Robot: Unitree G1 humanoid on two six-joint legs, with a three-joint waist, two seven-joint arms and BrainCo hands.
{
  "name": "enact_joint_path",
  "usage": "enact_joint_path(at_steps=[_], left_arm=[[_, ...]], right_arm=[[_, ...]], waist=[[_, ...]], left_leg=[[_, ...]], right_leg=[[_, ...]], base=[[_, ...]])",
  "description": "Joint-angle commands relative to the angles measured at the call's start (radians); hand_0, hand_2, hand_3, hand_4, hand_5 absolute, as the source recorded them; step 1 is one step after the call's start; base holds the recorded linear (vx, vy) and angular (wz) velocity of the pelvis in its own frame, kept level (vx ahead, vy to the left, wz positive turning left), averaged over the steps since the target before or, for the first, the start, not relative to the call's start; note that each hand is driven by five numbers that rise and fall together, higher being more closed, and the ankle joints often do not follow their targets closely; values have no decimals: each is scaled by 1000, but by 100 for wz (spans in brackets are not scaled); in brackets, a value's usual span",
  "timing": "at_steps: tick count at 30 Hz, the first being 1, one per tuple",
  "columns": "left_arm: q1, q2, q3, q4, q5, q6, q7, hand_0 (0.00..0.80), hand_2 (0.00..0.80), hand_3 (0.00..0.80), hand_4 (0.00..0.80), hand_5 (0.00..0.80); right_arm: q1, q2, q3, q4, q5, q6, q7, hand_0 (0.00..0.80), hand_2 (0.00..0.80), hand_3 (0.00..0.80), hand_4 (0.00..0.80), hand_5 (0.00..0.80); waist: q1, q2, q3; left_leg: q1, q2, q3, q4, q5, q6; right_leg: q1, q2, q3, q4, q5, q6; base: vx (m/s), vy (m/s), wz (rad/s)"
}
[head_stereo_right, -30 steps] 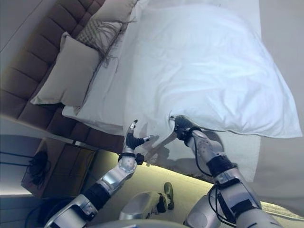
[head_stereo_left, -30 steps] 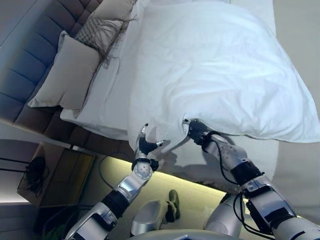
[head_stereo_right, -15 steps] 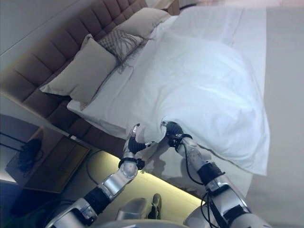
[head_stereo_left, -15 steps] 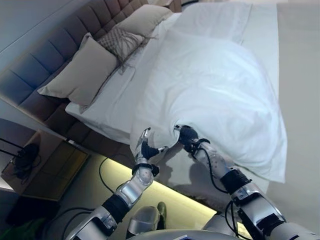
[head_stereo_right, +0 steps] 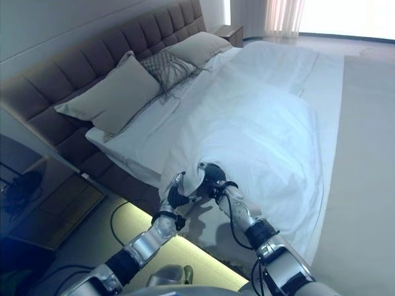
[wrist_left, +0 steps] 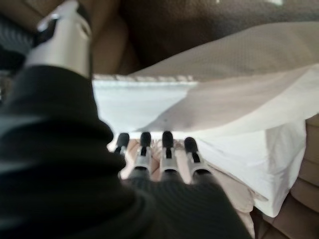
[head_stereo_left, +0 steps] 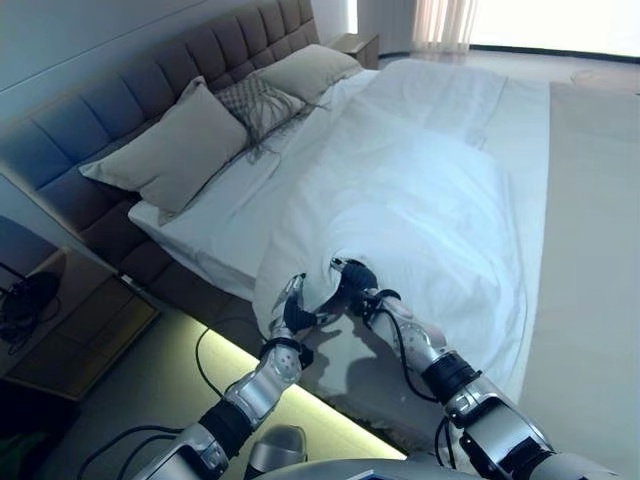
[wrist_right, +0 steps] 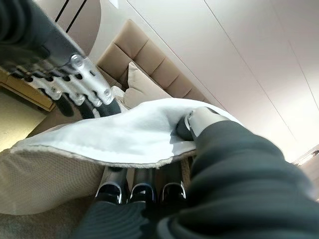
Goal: Make the bed neatly
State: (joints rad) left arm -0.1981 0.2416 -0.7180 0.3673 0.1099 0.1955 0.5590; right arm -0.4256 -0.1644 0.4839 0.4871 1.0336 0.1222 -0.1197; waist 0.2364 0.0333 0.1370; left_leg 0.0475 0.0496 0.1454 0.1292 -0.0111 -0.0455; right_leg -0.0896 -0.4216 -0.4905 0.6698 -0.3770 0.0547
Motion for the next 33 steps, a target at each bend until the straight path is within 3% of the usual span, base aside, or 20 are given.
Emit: enact_joint_path(at_steps=[1, 10, 15, 20, 28, 33], left_arm=[[-47, 33, -70, -93, 115, 27, 41, 0, 0, 0, 0, 0], [-73, 68, -43, -93, 256, 14, 84, 0, 0, 0, 0, 0], [-130, 54, -33, -68, 224, 64, 96, 0, 0, 0, 0, 0], [-151, 33, -1, -90, 93, 113, 123, 0, 0, 0, 0, 0], [-147, 15, 33, -133, 26, 113, 106, 0, 0, 0, 0, 0], [-161, -8, 40, -134, -46, 94, 109, 0, 0, 0, 0, 0]], right_arm=[[-138, 135, -19, -60, 56, -97, 76, 800, 800, 800, 800, 800], [-110, 143, 18, -58, 122, -148, 89, 800, 800, 800, 800, 800], [-113, 153, 38, -29, 159, -143, 100, 800, 800, 800, 800, 800], [-104, 136, 17, -33, 170, -63, 88, 800, 800, 800, 800, 800], [-83, 73, -41, -109, 117, 113, 60, 800, 800, 800, 800, 800], [-76, 49, -58, -156, 87, 177, 45, 800, 800, 800, 800, 800]], waist=[[34, -55, 14], [47, -82, 27], [35, -81, 12], [5, -57, -26], [-51, 13, -49], [-78, 55, -50]], left_leg=[[2, 67, -44, -7, 42, -14], [9, 103, -39, -3, 48, -28], [33, 110, -38, -21, 61, -35], [70, 98, -32, -62, 68, -37], [86, 55, -16, -113, 84, -37], [77, 32, -10, -135, 97, -35]], right_leg=[[199, -71, -28, -561, 564, 189], [210, -52, -30, -563, 556, 189], [226, -41, -26, -563, 552, 190], [241, -36, -26, -567, 538, 190], [217, -71, -15, -557, 529, 196], [191, -89, 3, -552, 528, 201]], base=[[36, -97, 3], [42, -82, 0], [112, 12, 5], [104, 140, -1], [9, 237, -1], [-33, 176, -8]])
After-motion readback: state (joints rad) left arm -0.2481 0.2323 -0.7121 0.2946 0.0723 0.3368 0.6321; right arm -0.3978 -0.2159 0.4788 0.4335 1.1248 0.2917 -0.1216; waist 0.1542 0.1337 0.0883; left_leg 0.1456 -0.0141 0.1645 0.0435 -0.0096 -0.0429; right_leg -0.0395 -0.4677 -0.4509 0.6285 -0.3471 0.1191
